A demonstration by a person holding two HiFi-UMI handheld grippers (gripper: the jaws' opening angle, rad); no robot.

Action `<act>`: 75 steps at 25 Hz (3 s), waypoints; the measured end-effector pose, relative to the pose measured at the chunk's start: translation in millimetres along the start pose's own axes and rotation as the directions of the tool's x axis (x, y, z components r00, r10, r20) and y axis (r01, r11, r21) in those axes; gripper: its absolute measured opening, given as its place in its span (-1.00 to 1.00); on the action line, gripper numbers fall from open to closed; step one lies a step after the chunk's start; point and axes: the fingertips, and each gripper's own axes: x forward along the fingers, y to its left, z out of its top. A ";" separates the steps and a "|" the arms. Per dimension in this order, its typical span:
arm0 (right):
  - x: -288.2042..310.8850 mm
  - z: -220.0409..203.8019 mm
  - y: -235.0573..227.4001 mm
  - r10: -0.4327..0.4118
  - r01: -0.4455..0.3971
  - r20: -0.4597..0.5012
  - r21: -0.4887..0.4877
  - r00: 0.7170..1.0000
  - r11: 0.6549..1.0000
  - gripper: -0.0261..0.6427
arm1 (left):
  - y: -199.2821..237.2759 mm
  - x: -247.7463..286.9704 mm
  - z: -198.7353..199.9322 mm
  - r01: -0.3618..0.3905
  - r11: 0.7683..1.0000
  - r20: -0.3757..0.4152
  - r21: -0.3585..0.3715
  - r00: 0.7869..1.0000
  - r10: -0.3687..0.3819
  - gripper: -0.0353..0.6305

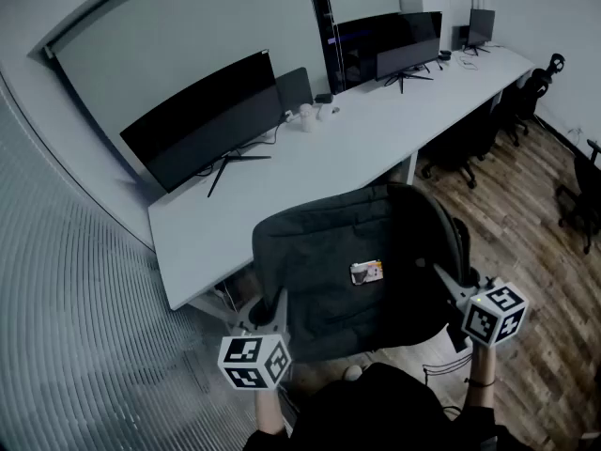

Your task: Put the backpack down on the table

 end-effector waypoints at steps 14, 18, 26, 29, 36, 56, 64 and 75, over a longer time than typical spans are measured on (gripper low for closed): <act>3.1 -2.5 -6.2 -0.014 0.014 -0.008 0.000 1.000 1.000 -0.63 | -0.1 9.8 -2.9 0.007 1.000 -0.017 -0.006 1.000 -0.007 -0.76; 4.1 -2.7 -11.5 -0.019 0.019 -0.016 0.007 1.000 1.000 -0.63 | -2.7 14.4 -3.4 0.006 1.000 -0.026 -0.009 1.000 -0.007 -0.76; -5.4 -5.1 -25.5 -0.016 0.016 -0.021 0.013 1.000 1.000 -0.63 | -18.7 17.1 -8.0 -0.002 1.000 -0.033 -0.022 0.999 0.001 -0.76; -8.9 -9.2 -33.0 -0.015 0.016 -0.032 0.008 0.999 1.000 -0.63 | -26.8 17.1 -15.3 -0.006 0.999 -0.044 -0.033 0.999 0.005 -0.76; -10.0 -14.4 -42.0 -0.019 0.020 -0.044 0.017 0.999 1.000 -0.63 | -33.8 21.5 -20.0 -0.014 0.999 -0.072 -0.032 0.997 0.012 -0.76; 102.1 16.5 -96.4 -0.025 0.026 -0.059 0.022 0.998 0.999 -0.63 | 17.2 136.2 7.3 -0.004 0.999 -0.090 -0.049 0.996 0.000 -0.76; 137.3 45.9 -144.8 -0.110 0.111 -0.030 0.029 0.993 0.993 -0.63 | 22.3 220.5 39.4 0.087 0.996 -0.091 -0.023 0.992 -0.089 -0.76; 166.3 67.5 -191.4 -0.191 0.191 -0.002 0.050 0.981 0.980 -0.63 | 20.7 302.2 63.6 0.179 0.984 -0.101 -0.004 0.979 -0.179 -0.76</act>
